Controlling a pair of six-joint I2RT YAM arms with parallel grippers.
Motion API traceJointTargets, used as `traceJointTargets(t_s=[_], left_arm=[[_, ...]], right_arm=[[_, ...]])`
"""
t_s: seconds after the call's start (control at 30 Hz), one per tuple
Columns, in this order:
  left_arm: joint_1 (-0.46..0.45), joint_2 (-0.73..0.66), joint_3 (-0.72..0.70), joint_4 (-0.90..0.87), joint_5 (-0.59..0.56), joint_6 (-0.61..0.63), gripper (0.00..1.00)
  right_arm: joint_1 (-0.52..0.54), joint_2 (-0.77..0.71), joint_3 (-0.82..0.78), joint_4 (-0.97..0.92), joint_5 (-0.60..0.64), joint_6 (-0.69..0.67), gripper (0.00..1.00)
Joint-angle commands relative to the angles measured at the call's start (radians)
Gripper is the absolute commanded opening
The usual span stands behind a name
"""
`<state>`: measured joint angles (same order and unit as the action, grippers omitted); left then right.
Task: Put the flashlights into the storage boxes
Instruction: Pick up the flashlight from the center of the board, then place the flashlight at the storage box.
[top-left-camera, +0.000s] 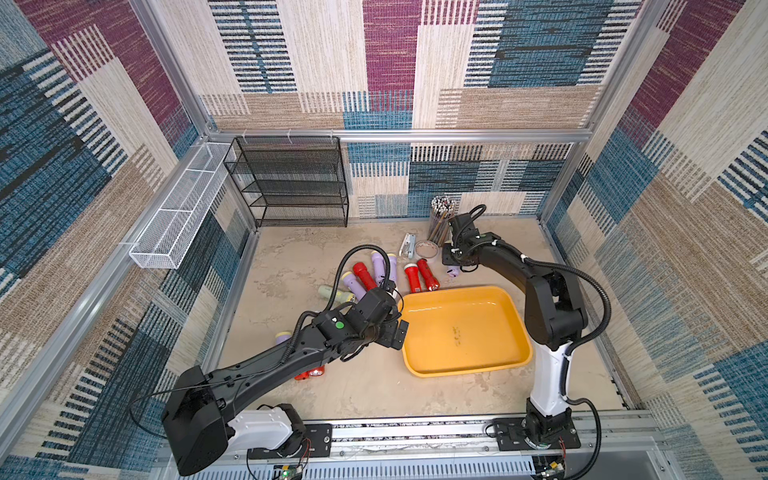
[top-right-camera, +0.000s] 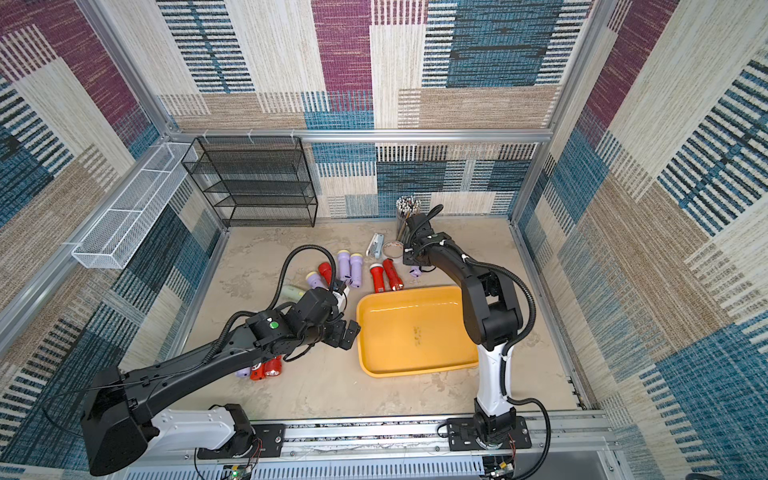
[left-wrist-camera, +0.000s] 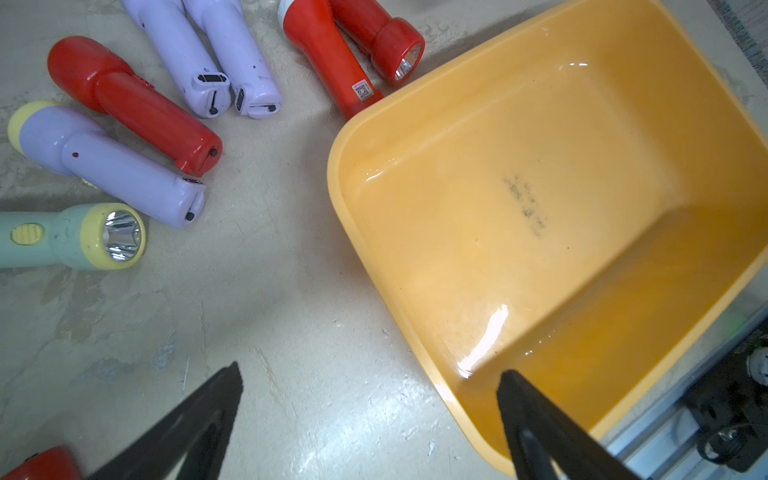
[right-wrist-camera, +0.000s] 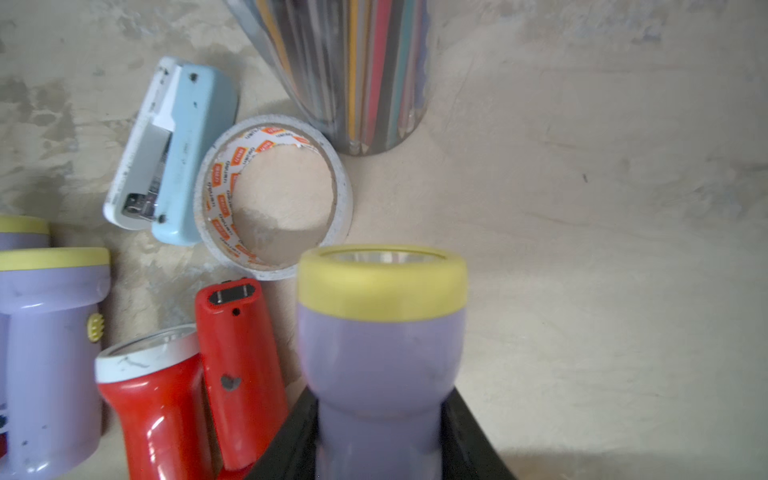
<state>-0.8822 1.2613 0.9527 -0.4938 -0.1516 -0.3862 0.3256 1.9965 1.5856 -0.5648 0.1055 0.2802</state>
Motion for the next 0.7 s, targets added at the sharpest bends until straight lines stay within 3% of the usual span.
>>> traceJointTargets(t_s=[0.0,0.33,0.67], left_arm=[[-0.001,-0.015,0.001,-0.028,-0.017,0.036,0.99],[-0.001,-0.065,0.038,-0.089,-0.043,0.073,1.00],[-0.001,-0.124,0.046,-0.140,-0.057,0.069,1.00]], right_arm=[[0.001,-0.066,-0.042,0.008,-0.036,0.015,0.33],[0.063,-0.310,-0.262,0.032,-0.111,0.042,0.34],[0.295,-0.480,-0.473,0.083,-0.145,0.161,0.35]])
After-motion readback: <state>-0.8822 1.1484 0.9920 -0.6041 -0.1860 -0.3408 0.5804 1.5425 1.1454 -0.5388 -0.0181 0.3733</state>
